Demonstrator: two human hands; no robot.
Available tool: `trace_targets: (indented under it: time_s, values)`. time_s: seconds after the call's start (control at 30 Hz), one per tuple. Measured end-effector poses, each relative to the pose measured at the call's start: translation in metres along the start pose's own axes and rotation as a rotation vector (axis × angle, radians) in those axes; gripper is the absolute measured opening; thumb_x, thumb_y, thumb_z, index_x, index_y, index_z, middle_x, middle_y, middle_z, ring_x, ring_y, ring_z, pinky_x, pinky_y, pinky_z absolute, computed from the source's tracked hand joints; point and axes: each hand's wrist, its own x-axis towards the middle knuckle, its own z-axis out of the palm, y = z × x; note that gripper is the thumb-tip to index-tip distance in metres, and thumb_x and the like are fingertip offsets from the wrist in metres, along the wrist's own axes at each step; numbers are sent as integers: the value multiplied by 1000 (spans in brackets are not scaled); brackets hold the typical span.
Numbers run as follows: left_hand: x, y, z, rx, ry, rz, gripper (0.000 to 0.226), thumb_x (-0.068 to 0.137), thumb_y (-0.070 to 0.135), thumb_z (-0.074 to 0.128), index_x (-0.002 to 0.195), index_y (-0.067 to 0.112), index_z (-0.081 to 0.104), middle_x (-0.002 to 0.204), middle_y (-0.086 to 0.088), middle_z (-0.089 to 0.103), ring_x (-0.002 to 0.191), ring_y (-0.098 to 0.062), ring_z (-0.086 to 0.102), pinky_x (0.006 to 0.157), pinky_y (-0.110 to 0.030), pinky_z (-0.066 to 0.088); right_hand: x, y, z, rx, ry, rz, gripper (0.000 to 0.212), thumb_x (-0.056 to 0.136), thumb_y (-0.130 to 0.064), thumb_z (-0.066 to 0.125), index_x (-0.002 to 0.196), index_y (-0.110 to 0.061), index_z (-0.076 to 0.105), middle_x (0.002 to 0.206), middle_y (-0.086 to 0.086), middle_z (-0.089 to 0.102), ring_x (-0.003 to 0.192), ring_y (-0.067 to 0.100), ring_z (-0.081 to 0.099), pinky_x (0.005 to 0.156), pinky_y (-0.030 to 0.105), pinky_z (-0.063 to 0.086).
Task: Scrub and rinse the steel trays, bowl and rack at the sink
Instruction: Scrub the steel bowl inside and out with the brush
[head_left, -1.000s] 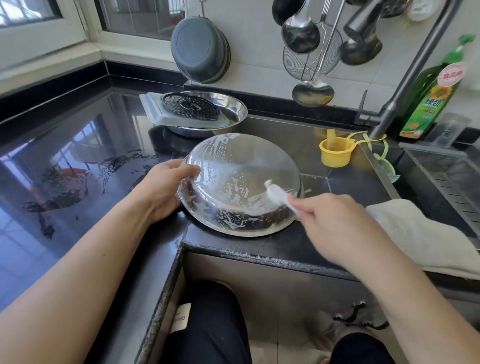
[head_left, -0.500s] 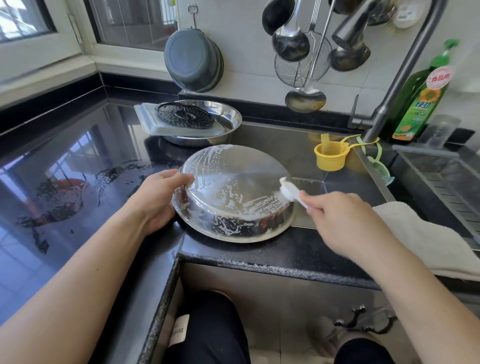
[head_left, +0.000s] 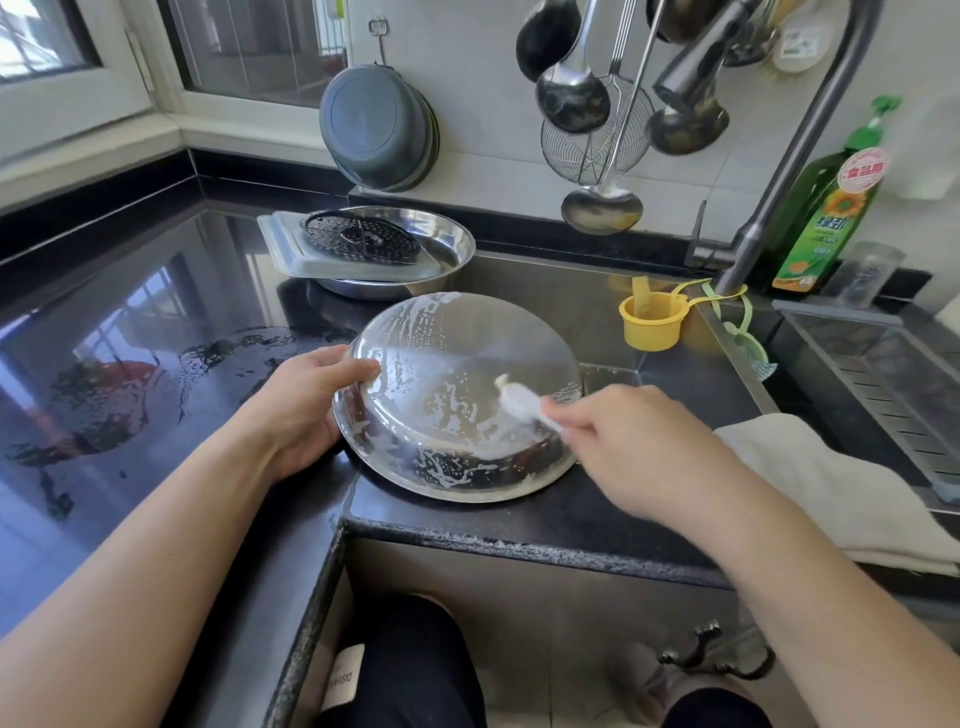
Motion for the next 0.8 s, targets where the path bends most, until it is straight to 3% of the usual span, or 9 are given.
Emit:
trace_targets:
  time_s: [0.1, 0.17, 0.3, 0.4, 0.47, 0.57, 0.67, 0.73, 0.8]
  values:
    - [-1, 0, 2, -14, 15, 5, 30, 100, 1, 55, 127, -10, 62, 116, -30, 72, 86, -31, 74, 72, -39, 65, 12, 16, -7, -105, 85, 156, 45, 105, -29, 40, 141, -55, 49, 109, 7, 59, 84, 29, 57, 68, 36, 46]
    - [-2, 0, 2, -24, 18, 5, 28, 101, 1, 55, 126, -10, 63, 110, -27, 74, 82, -30, 75, 66, -36, 63, 6, 8, -5, -115, 71, 97, 44, 107, -32, 37, 144, -54, 46, 101, 6, 58, 77, 27, 53, 66, 36, 45]
    - [-2, 0, 3, -20, -1, 10, 28, 102, -1, 52, 127, -6, 64, 116, -27, 73, 89, -31, 75, 75, -39, 65, -11, -11, 1, 26, -56, -124, 39, 106, -39, 42, 138, -62, 46, 69, -10, 45, 57, 14, 39, 52, 33, 35]
    - [-4, 0, 4, -27, 2, 15, 29, 101, -1, 53, 128, -8, 63, 117, -28, 72, 88, -31, 76, 71, -38, 64, 5, 10, -9, -88, 29, 25, 42, 105, -33, 42, 138, -58, 49, 89, -1, 58, 68, 20, 54, 53, 32, 38]
    - [-5, 0, 4, -36, 11, 18, 28, 101, -1, 54, 127, -9, 63, 113, -27, 73, 83, -29, 76, 65, -34, 62, 5, 14, -15, -204, 72, 132, 45, 105, -29, 40, 142, -54, 48, 105, 5, 61, 81, 26, 59, 63, 35, 47]
    - [-4, 0, 3, -33, 13, 11, 28, 101, 0, 53, 126, -7, 64, 112, -26, 74, 84, -29, 76, 68, -35, 63, -11, -9, -6, -109, 13, -46, 41, 106, -35, 38, 142, -54, 45, 97, 1, 62, 79, 27, 57, 72, 40, 53]
    - [-3, 0, 1, -13, 0, 13, 29, 102, 1, 54, 128, -5, 63, 119, -26, 73, 94, -31, 76, 76, -38, 63, -19, -22, 1, -1, -49, -174, 39, 106, -39, 43, 138, -61, 46, 78, -11, 49, 70, 20, 53, 66, 38, 46]
    - [-3, 0, 1, -11, 11, 14, 30, 101, 1, 55, 129, -7, 63, 120, -27, 72, 95, -32, 75, 76, -38, 63, -1, -10, -5, -104, 27, -59, 41, 106, -34, 41, 139, -58, 48, 91, -5, 60, 76, 21, 59, 64, 36, 46]
    - [-3, -1, 2, -20, 22, 17, 31, 100, 1, 57, 129, -9, 62, 120, -30, 71, 90, -32, 75, 71, -37, 63, 7, -3, -14, -248, 94, 91, 46, 105, -24, 38, 144, -47, 49, 115, 8, 63, 95, 31, 62, 69, 36, 44]
